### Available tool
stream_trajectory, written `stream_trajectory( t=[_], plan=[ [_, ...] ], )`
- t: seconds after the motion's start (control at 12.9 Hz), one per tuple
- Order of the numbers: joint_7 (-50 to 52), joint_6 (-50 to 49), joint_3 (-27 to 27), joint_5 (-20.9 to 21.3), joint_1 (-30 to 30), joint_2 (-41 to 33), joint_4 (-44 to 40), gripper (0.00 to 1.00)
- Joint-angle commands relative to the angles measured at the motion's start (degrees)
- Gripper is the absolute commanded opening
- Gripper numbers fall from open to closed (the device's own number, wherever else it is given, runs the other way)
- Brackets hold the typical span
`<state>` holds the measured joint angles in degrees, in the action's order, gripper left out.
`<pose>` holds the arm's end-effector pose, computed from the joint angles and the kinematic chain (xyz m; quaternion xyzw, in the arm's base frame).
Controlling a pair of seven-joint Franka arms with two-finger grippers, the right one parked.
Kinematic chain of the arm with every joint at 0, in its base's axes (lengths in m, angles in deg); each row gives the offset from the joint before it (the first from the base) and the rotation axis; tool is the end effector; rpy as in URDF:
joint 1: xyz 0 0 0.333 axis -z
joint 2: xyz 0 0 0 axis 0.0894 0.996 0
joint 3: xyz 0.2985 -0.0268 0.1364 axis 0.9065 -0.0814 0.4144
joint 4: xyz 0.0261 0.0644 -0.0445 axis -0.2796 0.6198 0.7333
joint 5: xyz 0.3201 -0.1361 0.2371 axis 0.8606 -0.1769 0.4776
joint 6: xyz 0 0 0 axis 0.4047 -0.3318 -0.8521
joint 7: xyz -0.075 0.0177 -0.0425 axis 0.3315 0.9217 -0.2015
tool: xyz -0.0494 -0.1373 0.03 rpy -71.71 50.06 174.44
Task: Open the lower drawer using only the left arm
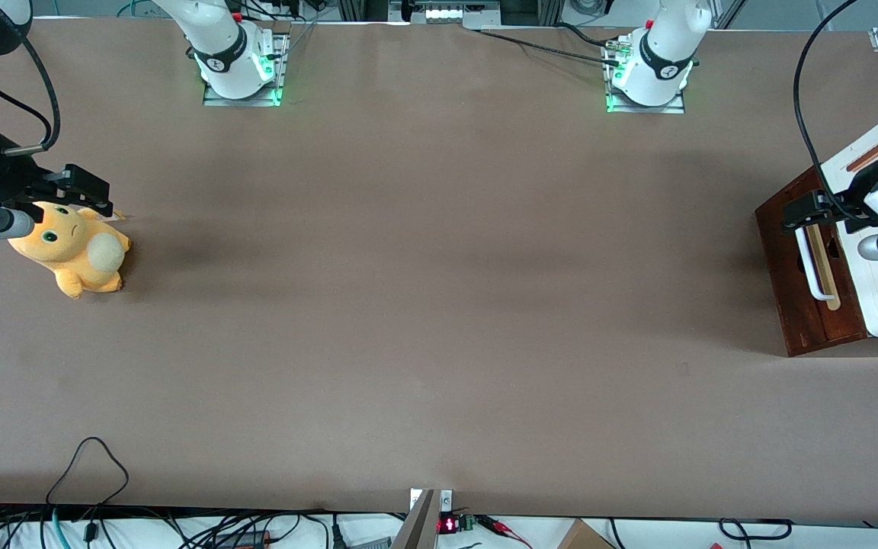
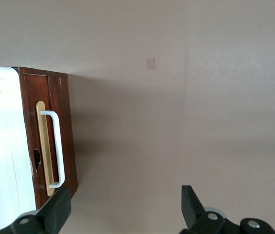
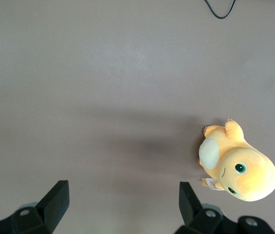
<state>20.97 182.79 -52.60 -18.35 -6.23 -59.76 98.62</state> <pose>0.6146 0.0254 0.5283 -0.9996 -0.0094 0.0266 0.0087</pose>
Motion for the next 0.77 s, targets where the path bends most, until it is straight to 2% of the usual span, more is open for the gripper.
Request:
stream_trajectory(
  t=[0.0, 0.31, 0.7],
  plan=[
    [-1.0, -2.0, 0.1, -0.4, 0.1, 0.3, -1.7, 1.00],
    [-0.8, -3.0, -0.4, 0.9, 0.1, 0.7, -3.2, 1.00],
    [-1.0, -3.2, -0.3, 0.4, 0.1, 0.6, -3.2, 1.00]
  ],
)
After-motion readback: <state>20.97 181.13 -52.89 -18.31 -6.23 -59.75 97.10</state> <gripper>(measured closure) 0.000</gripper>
